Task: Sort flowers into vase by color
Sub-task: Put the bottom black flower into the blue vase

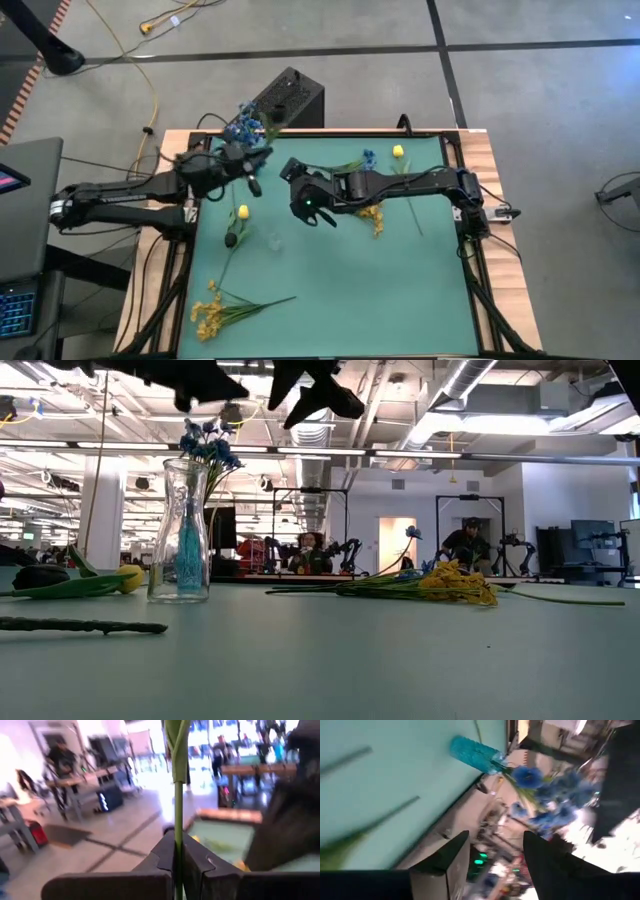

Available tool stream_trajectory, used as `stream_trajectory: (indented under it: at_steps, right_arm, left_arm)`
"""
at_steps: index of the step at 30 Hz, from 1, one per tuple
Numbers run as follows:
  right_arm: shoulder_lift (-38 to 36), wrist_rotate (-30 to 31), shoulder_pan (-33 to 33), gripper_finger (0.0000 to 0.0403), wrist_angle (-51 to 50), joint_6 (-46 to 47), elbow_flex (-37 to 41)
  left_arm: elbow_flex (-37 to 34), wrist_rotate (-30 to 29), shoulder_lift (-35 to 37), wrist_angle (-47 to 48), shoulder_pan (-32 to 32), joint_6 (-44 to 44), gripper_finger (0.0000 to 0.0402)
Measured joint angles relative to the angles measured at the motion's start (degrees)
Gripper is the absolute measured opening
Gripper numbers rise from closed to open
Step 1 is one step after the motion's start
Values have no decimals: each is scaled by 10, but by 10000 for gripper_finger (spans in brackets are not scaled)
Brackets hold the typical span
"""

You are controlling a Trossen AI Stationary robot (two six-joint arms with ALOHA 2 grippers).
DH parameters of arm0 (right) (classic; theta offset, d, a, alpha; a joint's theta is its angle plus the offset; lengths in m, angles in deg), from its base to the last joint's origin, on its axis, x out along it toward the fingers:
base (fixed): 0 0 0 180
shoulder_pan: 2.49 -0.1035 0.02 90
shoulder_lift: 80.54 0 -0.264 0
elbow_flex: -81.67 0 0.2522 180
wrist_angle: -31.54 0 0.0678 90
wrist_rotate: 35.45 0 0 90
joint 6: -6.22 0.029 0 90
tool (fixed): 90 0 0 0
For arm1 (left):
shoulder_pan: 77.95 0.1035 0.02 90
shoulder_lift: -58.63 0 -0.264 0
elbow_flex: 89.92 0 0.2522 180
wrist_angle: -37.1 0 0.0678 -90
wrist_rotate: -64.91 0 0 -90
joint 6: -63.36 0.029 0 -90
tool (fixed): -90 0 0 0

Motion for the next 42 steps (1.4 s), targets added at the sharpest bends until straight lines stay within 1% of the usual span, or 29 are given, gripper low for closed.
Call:
stream_trajectory:
  at_steps: [4, 7, 8, 10, 13, 16, 19, 21, 25, 27, 32, 34, 36, 38, 42]
  right_arm:
    - [0, -3, 7, 213, -81, 156, 0]
    - [0, -34, 23, 208, -172, 277, 0]
    - [0, -57, 31, 206, -205, 317, 0]
    - [0, -125, 50, 201, -254, 389, 1]
    - [0, -226, 79, 190, -270, 455, 19]
    - [0, -287, 100, 174, -264, 471, 38]
    - [-1, -312, 110, 156, -224, 457, 70]
    - [0, -327, 111, 144, -207, 454, 87]
    - [-1, -333, 108, 117, -178, 453, 114]
    - [-1, -337, 106, 102, -175, 453, 128]
    - [-1, -340, 103, 49, -169, 456, 168]
    - [-1, -341, 103, 25, -160, 461, 187]
    - [-1, -348, 103, 15, -157, 465, 203]
    - [0, -362, 103, 18, -150, 473, 215]
    - [0, -378, 95, 46, -121, 484, 233]
  left_arm:
    - [0, 0, 55, 1, 7, 16, 0]
    - [-6, 5, 102, -5, 11, 29, 0]
    - [-11, 6, 119, -13, 13, 34, 0]
    - [-27, 5, 152, -36, 16, 39, 0]
    - [-55, -2, 192, -87, 29, 42, 0]
    - [-88, -47, 212, -154, 53, 53, 0]
    - [-119, -86, 209, -210, 91, 57, 0]
    - [-132, -90, 196, -238, 125, 42, 0]
    - [-153, -87, 159, -288, 213, -8, 0]
    - [-155, -75, 138, -290, 260, -47, 0]
    - [-155, -1, 81, -302, 357, -145, 0]
    - [-155, -4, 68, -312, 366, -137, 0]
    - [-155, -11, 56, -339, 358, -126, 0]
    - [-155, -15, 48, -346, 346, -122, 0]
    - [-155, -3, 30, -353, 340, -135, 0]
